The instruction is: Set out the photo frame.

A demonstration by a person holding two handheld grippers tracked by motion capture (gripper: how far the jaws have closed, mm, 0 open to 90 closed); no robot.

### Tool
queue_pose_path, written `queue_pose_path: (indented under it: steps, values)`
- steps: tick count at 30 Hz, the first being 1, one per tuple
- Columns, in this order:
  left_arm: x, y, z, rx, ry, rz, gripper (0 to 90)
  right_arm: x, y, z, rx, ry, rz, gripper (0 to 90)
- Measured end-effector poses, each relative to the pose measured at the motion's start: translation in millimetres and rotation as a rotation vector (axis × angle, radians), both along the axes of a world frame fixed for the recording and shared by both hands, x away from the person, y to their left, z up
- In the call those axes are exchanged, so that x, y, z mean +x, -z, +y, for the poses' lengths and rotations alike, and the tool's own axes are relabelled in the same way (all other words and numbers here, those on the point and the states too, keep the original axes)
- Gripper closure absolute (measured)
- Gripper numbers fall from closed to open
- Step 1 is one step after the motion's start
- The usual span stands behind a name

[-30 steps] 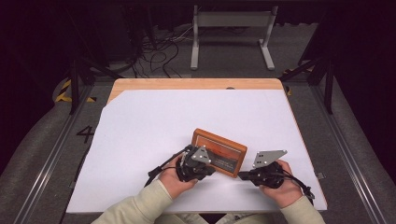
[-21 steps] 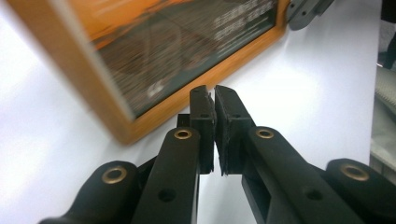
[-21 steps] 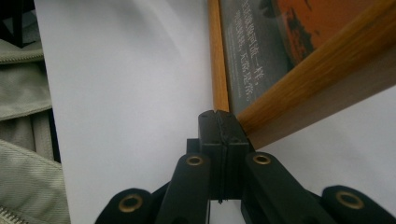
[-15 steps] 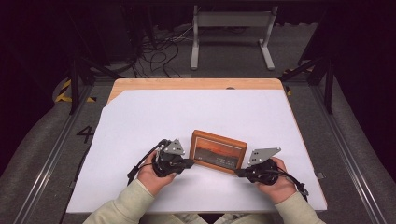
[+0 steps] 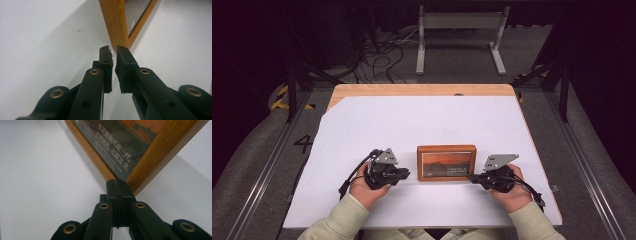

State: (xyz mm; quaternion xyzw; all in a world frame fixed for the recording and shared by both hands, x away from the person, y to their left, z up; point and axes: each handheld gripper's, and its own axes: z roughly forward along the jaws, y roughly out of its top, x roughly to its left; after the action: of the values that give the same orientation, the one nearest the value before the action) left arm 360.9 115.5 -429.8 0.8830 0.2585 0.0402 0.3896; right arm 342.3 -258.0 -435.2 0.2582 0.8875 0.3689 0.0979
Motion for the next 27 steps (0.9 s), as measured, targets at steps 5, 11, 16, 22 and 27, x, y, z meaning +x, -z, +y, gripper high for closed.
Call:
queue_pose_path:
  steps: [5,11,16,22,27]
  values:
    - [-1.5,-5.0,16.7,-0.025,-0.026,-0.018,78.2,-2.1,-23.1,-14.8,0.084,0.025,-0.069,82.6]
    - [-4.2,-10.3,34.3,-0.049,-0.073,-0.038,73.0,2.9,-37.7,-33.6,0.148,0.129,-0.172,62.1]
    - [-1.3,-11.4,51.4,-0.063,-0.117,-0.044,64.6,6.5,-38.0,-46.8,0.148,0.174,-0.213,56.9]
    - [2.0,-9.8,69.4,-0.059,-0.166,-0.064,57.7,11.4,-34.1,-60.2,0.142,0.205,-0.206,53.4]
    - [4.0,-8.2,85.9,-0.071,-0.221,-0.073,49.9,14.3,-30.5,-73.4,0.143,0.242,-0.188,48.2]
